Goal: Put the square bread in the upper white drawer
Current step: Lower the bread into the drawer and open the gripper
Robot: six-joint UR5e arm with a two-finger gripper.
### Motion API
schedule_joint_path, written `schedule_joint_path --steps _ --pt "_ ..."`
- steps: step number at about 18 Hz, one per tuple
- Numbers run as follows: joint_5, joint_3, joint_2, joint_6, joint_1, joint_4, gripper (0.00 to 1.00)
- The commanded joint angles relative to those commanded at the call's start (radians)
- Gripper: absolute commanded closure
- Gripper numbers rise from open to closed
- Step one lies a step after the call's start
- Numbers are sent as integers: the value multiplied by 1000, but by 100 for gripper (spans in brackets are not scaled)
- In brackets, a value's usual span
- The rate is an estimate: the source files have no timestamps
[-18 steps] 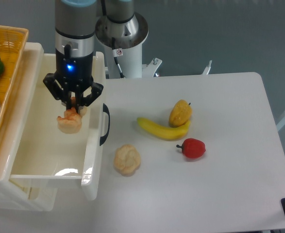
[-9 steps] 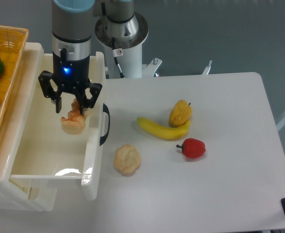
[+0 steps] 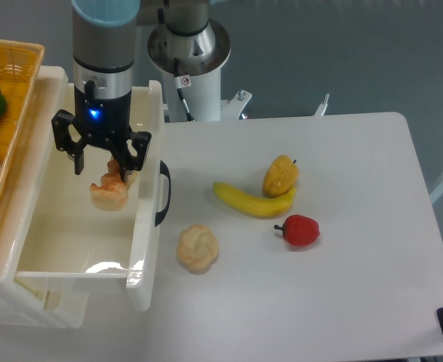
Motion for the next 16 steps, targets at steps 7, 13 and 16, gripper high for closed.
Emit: schedule_joint_path --steps 7,13,16 --pt "-2 0 -12 9 -5 0 12" --pt "2 6 -25 20 -5 2 9" --pt "3 9 -23 25 3 2 9"
